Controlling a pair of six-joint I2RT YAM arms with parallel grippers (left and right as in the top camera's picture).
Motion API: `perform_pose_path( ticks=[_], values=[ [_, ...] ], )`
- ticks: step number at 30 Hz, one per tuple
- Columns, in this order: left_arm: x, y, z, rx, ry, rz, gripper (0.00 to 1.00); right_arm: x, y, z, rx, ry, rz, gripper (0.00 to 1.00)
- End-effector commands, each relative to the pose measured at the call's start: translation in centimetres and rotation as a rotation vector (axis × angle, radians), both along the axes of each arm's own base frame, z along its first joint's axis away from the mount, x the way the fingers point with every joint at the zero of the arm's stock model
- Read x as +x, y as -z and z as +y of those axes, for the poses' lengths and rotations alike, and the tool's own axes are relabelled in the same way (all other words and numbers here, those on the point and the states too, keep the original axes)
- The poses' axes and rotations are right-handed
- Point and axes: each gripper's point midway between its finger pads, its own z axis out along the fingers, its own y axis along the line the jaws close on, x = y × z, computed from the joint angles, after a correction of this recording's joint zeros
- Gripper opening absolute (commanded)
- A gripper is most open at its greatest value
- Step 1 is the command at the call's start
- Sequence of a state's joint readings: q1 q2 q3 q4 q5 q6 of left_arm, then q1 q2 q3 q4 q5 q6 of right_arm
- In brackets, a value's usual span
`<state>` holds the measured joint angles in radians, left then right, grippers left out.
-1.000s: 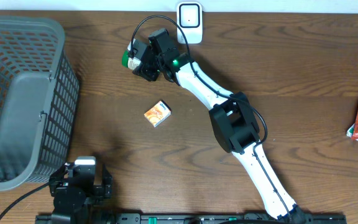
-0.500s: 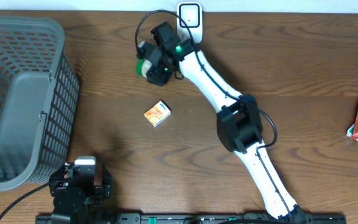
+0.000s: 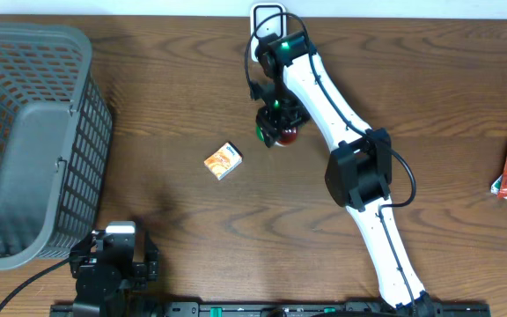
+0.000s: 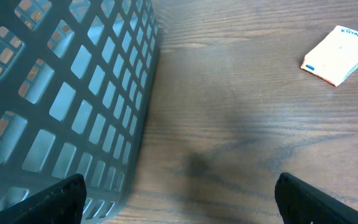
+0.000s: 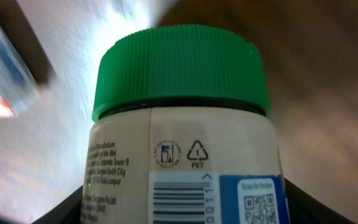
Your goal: Scan the item barcode
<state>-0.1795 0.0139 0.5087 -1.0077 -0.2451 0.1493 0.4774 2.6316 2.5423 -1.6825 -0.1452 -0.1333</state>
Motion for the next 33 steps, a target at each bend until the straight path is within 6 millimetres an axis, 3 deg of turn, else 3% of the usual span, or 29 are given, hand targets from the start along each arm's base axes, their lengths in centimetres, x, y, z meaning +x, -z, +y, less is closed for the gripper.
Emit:
perform_pose_path(
  ticks=[1,2,5,10,16,20,24,29,33],
  values=[
    [0.0,-0.1,0.1,-0.010,-0.012,-0.005,0.95,-1.2,0.8,0.1,-0.065,0.059,0.039,0.53],
    [0.0,-0.1,0.1,-0.010,-0.012,-0.005,0.95,-1.5,0.9,0.4,-0.068,0.058,0.041,0.56],
    [0.0,-0.1,0.1,-0.010,-0.012,-0.005,0.95,-2.6,1.2,1.4,-0.079,0.022,0.053,0.78],
    [0.0,-0.1,0.1,-0.010,-0.012,-0.005,0.95,-3.3,1.3,2.3,-0.138,-0.038,0.013,0.89],
    [0.0,-0.1,0.1,-0.010,-0.012,-0.005,0.95,-3.5,0.5,2.9,-0.137,-0.031,-0.008,0.93],
    [0.0,-0.1,0.1,-0.010,-0.012,-0.005,0.95,-2.4,-0.8,1.7,-0.160,-0.021,-0.059,0.99],
    [0.0,-0.1,0.1,-0.010,-0.012,-0.005,0.95,-1.9,-2.2,1.3,-0.131,-0.140,-0.092,0.99],
    [0.0,-0.1,0.1,-0.010,-0.012,-0.005,0.95,-1.8,-2.0,0.7,-0.120,-0.219,-0.077,0.97],
    [0.0,-0.1,0.1,-0.010,-0.012,-0.005,0.95,-3.0,-0.5,-0.3,-0.141,-0.268,-0.004,0.96]
  ],
)
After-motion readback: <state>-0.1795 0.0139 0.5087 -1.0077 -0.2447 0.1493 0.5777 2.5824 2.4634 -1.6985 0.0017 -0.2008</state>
